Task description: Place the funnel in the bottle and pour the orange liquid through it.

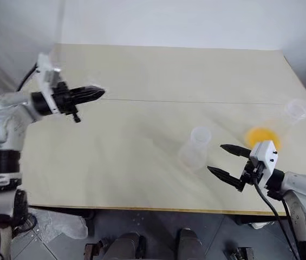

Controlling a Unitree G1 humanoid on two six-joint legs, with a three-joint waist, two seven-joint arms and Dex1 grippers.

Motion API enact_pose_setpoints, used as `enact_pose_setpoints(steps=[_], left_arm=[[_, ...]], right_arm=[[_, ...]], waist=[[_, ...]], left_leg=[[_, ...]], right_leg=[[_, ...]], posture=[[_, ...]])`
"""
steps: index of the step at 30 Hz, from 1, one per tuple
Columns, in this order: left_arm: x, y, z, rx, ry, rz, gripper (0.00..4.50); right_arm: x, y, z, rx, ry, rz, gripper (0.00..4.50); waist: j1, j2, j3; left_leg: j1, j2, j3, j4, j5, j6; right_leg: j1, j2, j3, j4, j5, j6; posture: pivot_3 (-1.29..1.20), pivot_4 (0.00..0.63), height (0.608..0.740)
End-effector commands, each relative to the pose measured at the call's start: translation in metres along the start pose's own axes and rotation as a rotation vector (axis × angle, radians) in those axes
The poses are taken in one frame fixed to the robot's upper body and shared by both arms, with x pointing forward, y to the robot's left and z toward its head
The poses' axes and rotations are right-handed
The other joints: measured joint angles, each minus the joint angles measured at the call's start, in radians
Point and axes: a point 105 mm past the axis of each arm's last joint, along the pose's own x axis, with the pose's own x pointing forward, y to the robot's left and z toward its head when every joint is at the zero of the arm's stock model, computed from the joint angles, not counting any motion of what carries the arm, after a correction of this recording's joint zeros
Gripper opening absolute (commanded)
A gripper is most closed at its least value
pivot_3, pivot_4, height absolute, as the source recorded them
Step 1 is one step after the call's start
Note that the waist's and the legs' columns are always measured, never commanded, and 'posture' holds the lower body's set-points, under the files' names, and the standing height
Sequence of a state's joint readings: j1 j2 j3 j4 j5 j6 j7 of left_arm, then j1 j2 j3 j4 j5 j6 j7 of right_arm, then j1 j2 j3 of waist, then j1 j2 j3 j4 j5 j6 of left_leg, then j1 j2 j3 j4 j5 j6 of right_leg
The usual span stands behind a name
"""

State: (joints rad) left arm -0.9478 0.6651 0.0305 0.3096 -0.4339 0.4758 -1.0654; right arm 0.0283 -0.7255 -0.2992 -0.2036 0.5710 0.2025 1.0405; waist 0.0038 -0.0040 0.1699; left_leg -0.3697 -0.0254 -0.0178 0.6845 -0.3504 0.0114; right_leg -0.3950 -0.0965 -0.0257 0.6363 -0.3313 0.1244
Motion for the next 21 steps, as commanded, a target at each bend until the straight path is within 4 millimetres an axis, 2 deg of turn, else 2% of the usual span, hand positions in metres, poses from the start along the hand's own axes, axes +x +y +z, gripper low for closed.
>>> enact_pose_setpoints(steps=[1,8,13,16,21], left_arm=[[0.024,-0.016,0.022,0.093,-0.021,-0.172,0.05],[0.069,-0.044,0.045,0.209,-0.045,-0.447,0.05],[0.090,-0.055,0.051,0.301,-0.046,-0.553,0.05],[0.104,-0.067,0.049,0.390,-0.010,-0.644,0.05],[0.117,-0.075,0.039,0.456,0.054,-0.738,0.05]], right_arm=[[-0.002,0.005,0.013,-0.032,-0.045,-0.034,4.50],[-0.004,0.018,0.011,-0.021,-0.059,-0.087,4.50],[-0.006,0.025,0.010,-0.013,-0.060,-0.118,4.50],[-0.009,0.027,0.010,-0.010,-0.062,-0.139,4.50],[-0.008,0.030,0.009,-0.006,-0.060,-0.150,4.50]], waist=[[0.001,0.000,0.000],[0.001,0.000,0.000],[0.004,0.000,0.000],[0.012,-0.001,0.001],[0.020,-0.001,0.001]], left_leg=[[0.000,0.000,0.000,0.000,0.000,0.000],[0.000,0.000,0.001,0.000,0.000,0.001],[0.000,-0.001,0.001,0.000,0.001,0.001],[0.000,-0.001,0.001,0.000,0.001,0.002],[0.000,-0.002,0.002,0.000,0.001,0.002]], right_leg=[[0.000,0.000,0.000,0.000,0.000,0.000],[0.000,0.001,-0.003,0.000,0.000,0.000],[0.000,0.001,-0.007,0.000,0.000,0.000],[0.000,0.001,-0.008,0.000,0.000,0.000],[0.000,0.001,-0.008,-0.001,0.000,0.001]], posture=[[0.00,0.150,0.740],[0.00,0.150,0.740],[0.00,0.150,0.740],[0.00,0.150,0.740],[0.00,0.150,0.740]])
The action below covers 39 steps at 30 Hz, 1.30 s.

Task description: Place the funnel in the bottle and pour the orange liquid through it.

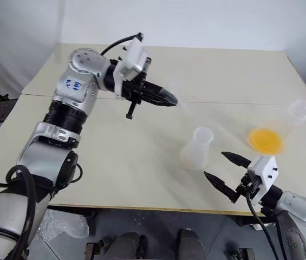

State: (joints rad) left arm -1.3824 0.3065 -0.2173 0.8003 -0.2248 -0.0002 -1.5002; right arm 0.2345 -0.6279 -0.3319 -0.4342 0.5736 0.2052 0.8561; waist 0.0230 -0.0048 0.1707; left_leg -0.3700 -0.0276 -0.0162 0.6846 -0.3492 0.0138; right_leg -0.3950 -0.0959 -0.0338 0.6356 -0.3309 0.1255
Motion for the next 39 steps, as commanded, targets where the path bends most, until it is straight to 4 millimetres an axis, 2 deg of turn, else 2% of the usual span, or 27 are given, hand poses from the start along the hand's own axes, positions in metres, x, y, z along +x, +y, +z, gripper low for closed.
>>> enact_pose_setpoints(steps=[1,11,18,33,36,39], left_arm=[[0.008,0.001,0.005,0.082,0.045,-0.071,0.05],[0.039,0.007,0.012,0.182,0.061,-0.123,0.05],[0.059,0.002,0.003,0.213,0.091,-0.156,0.05],[0.074,0.006,-0.010,0.246,0.170,-0.108,0.05],[0.080,0.005,-0.008,0.254,0.160,-0.115,0.76],[0.082,0.005,-0.005,0.256,0.145,-0.121,1.66]], right_arm=[[-0.001,0.002,0.011,-0.030,-0.035,-0.017,4.50],[-0.002,0.010,0.007,-0.011,-0.044,-0.042,4.50],[-0.004,0.012,0.006,-0.006,-0.042,-0.055,4.50],[-0.007,0.018,0.004,0.006,-0.038,-0.069,4.50],[-0.007,0.018,0.003,0.006,-0.037,-0.073,4.50],[-0.007,0.017,0.003,0.004,-0.036,-0.078,4.50]], waist=[[0.001,0.000,0.000],[0.004,-0.001,0.001],[0.002,-0.001,0.001],[0.004,-0.002,0.001],[0.004,-0.002,0.001],[0.003,-0.002,0.001]], left_leg=[[0.000,0.000,0.000,0.000,0.000,0.000],[-0.001,-0.002,-0.001,0.000,0.000,0.002],[-0.001,-0.002,-0.001,0.000,0.000,0.002],[-0.001,-0.003,-0.001,0.000,0.001,0.003],[-0.001,-0.003,-0.001,0.000,0.001,0.003],[-0.001,-0.003,-0.001,0.000,0.001,0.003]], right_leg=[[0.000,0.000,0.000,0.000,0.000,0.000],[0.000,-0.001,-0.001,0.000,0.001,0.002],[0.000,-0.001,-0.001,0.000,0.001,0.002],[0.000,-0.001,-0.001,0.000,0.001,0.002],[0.000,-0.001,-0.001,0.000,0.001,0.002],[0.000,-0.001,-0.001,0.000,0.001,0.002]], posture=[[0.00,0.150,0.740],[0.00,0.150,0.740],[0.00,0.150,0.740],[0.00,0.150,0.740],[0.00,0.150,0.740],[0.00,0.150,0.740]])
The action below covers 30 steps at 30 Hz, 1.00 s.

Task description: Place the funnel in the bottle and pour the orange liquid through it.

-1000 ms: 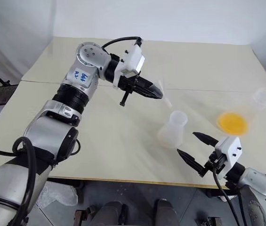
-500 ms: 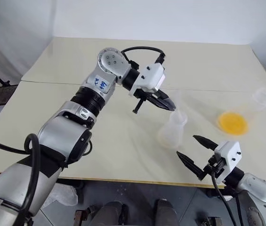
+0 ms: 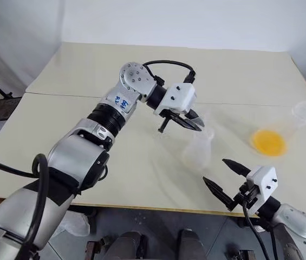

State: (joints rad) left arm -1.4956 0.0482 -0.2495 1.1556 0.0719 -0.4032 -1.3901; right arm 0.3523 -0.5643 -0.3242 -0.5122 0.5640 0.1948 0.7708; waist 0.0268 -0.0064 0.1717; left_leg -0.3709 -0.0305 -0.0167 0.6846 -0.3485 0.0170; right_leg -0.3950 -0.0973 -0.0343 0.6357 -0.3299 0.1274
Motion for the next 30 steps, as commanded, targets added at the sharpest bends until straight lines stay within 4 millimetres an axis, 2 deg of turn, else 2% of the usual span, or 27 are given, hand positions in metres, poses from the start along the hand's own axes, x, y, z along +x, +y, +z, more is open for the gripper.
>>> enact_pose_setpoints(steps=[1,9,13,17,20,23,26,30], left_arm=[[-0.002,0.009,0.017,0.055,-0.019,0.008,1.95],[-0.009,0.015,0.029,0.063,-0.057,0.020,4.49],[-0.023,0.022,0.037,0.058,-0.084,0.063,4.49],[-0.048,0.029,0.042,-0.001,-0.156,0.151,4.49],[-0.067,0.029,0.039,-0.070,-0.217,0.229,4.49],[-0.082,0.022,0.033,-0.141,-0.269,0.297,4.49],[-0.098,0.005,0.017,-0.260,-0.323,0.423,4.49],[-0.099,-0.019,-0.001,-0.356,-0.339,0.535,4.49]], right_arm=[[0.000,0.003,0.013,-0.051,-0.046,0.003,4.50],[-0.002,-0.001,0.013,-0.057,-0.040,-0.005,4.50],[-0.001,-0.005,0.014,-0.065,-0.038,-0.007,4.50],[-0.003,-0.010,0.016,-0.072,-0.034,-0.009,4.50],[-0.005,-0.013,0.017,-0.075,-0.026,-0.009,4.50],[-0.007,-0.017,0.017,-0.079,-0.015,-0.009,4.50],[-0.010,-0.026,0.021,-0.087,-0.006,-0.013,4.50],[-0.013,-0.038,0.025,-0.093,0.002,-0.029,4.50]], waist=[[-0.001,0.000,0.000],[0.000,0.000,0.000],[-0.001,0.000,0.000],[-0.002,0.000,0.000],[-0.003,0.000,0.000],[-0.004,0.001,0.000],[-0.006,0.001,-0.001],[-0.003,0.001,-0.001]], left_leg=[[0.000,0.000,0.000,0.000,0.000,0.000],[0.000,0.000,0.000,0.000,0.000,0.000],[0.000,0.000,0.000,0.000,0.000,0.000],[0.000,0.000,0.000,0.000,0.000,0.000],[0.000,0.000,0.000,0.000,0.000,0.000],[0.001,0.001,-0.001,0.000,0.000,0.000],[0.001,0.000,-0.001,0.000,0.000,0.000],[0.001,0.001,-0.002,0.001,0.000,-0.001]], right_leg=[[0.000,0.000,0.000,0.000,0.000,0.000],[0.000,0.000,0.000,0.000,0.000,0.000],[0.000,0.000,0.000,0.000,0.000,0.000],[0.000,0.000,0.000,0.001,0.000,0.000],[0.000,0.000,0.000,0.001,0.000,0.000],[0.000,0.000,0.000,0.002,0.000,0.000],[0.000,-0.001,0.001,0.002,0.000,0.000],[0.000,-0.001,0.006,0.003,0.000,0.000]], posture=[[0.00,0.150,0.740],[0.00,0.150,0.740],[0.00,0.150,0.740],[0.00,0.150,0.740],[0.00,0.150,0.740],[0.00,0.150,0.740],[0.00,0.150,0.740],[0.00,0.150,0.740]])
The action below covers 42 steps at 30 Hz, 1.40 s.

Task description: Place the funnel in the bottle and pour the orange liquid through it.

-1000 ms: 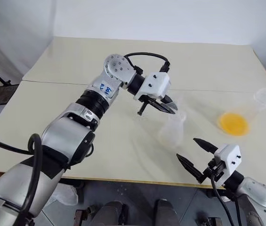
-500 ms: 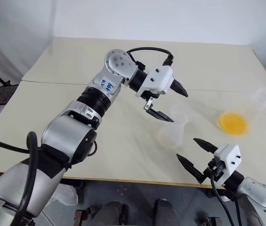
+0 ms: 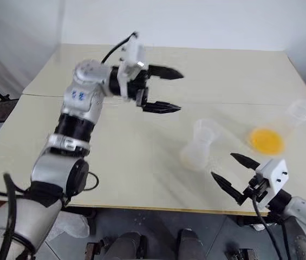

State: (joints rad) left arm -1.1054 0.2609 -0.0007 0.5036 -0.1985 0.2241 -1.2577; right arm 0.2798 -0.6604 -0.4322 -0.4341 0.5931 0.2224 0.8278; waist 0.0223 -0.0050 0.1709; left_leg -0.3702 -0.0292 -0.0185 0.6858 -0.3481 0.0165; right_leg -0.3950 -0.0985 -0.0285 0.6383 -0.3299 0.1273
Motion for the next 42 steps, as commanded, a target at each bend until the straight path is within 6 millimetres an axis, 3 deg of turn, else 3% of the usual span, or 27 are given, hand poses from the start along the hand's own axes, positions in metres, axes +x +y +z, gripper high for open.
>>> enact_pose_setpoints(steps=[1,8,12,18,22,25,28,33,36,42], left_arm=[[-0.005,-0.009,0.015,0.029,-0.068,0.075,4.49],[-0.025,-0.039,-0.016,-0.025,-0.085,0.179,4.49],[-0.044,-0.067,-0.051,-0.058,-0.024,0.163,4.49],[-0.052,-0.081,-0.064,-0.074,-0.046,0.164,4.49],[-0.051,-0.085,-0.064,-0.068,-0.060,0.137,4.49],[-0.047,-0.087,-0.063,-0.070,-0.070,0.092,4.49],[-0.045,-0.088,-0.062,-0.064,-0.064,0.071,4.49],[-0.040,-0.090,-0.061,-0.078,-0.053,0.042,4.49],[-0.042,-0.092,-0.060,-0.080,-0.046,0.038,4.49],[-0.046,-0.094,-0.060,-0.085,-0.034,0.061,4.49]], right_arm=[[-0.004,-0.009,0.010,-0.014,-0.022,-0.013,4.50],[-0.012,-0.020,0.010,0.011,-0.021,-0.096,4.50],[-0.036,-0.024,0.002,0.021,-0.002,-0.186,4.50],[-0.073,-0.040,-0.004,0.010,0.006,-0.364,4.50],[-0.106,-0.046,-0.008,0.001,0.022,-0.485,4.50],[-0.120,-0.053,-0.009,-0.027,0.012,-0.590,4.50],[-0.116,-0.071,-0.005,-0.056,-0.032,-0.698,4.50],[-0.092,-0.104,-0.005,-0.048,-0.045,-0.758,4.50],[-0.071,-0.109,0.002,-0.026,-0.064,-0.718,4.50],[-0.047,-0.115,0.016,-0.024,-0.087,-0.690,4.50]], waist=[[0.004,0.000,0.000],[0.004,0.001,0.000],[0.002,0.002,-0.001],[0.006,0.002,-0.001],[0.004,0.003,-0.002],[0.001,0.003,-0.002],[-0.007,0.004,-0.002],[-0.021,0.007,-0.004],[-0.020,0.007,-0.004],[-0.017,0.007,-0.004]], left_leg=[[0.000,0.000,0.000,0.000,0.000,0.000],[0.000,-0.002,-0.001,0.002,0.000,0.000],[0.001,-0.001,-0.001,0.001,0.000,0.000],[0.001,-0.002,0.000,0.001,0.000,0.000],[0.002,-0.002,0.000,-0.001,0.000,0.000],[0.002,-0.002,0.000,-0.001,0.000,0.000],[0.003,-0.002,0.002,-0.001,0.000,0.000],[0.004,-0.001,0.002,-0.001,0.000,0.000],[0.003,-0.001,0.002,-0.002,0.000,0.000],[0.002,-0.002,0.001,-0.001,0.000,0.000]], right_leg=[[0.000,0.000,0.003,0.000,0.000,0.000],[0.001,-0.001,0.006,0.000,0.000,0.000],[0.001,0.000,0.007,0.000,0.000,0.000],[0.003,-0.002,0.008,-0.002,0.000,0.001],[0.002,-0.001,0.008,-0.002,0.000,0.001],[0.002,-0.001,0.009,-0.002,0.000,0.001],[0.002,-0.001,0.011,-0.002,0.000,0.001],[0.002,-0.001,0.011,-0.001,0.000,0.001],[0.001,0.000,0.011,-0.001,0.000,0.001],[0.001,-0.001,0.010,-0.001,0.000,0.001]], posture=[[0.00,0.150,0.740],[0.00,0.150,0.740],[0.00,0.150,0.740],[0.00,0.150,0.740],[0.00,0.150,0.740],[0.00,0.150,0.740],[0.00,0.150,0.740],[0.00,0.150,0.740],[0.00,0.150,0.740],[0.00,0.150,0.740]])
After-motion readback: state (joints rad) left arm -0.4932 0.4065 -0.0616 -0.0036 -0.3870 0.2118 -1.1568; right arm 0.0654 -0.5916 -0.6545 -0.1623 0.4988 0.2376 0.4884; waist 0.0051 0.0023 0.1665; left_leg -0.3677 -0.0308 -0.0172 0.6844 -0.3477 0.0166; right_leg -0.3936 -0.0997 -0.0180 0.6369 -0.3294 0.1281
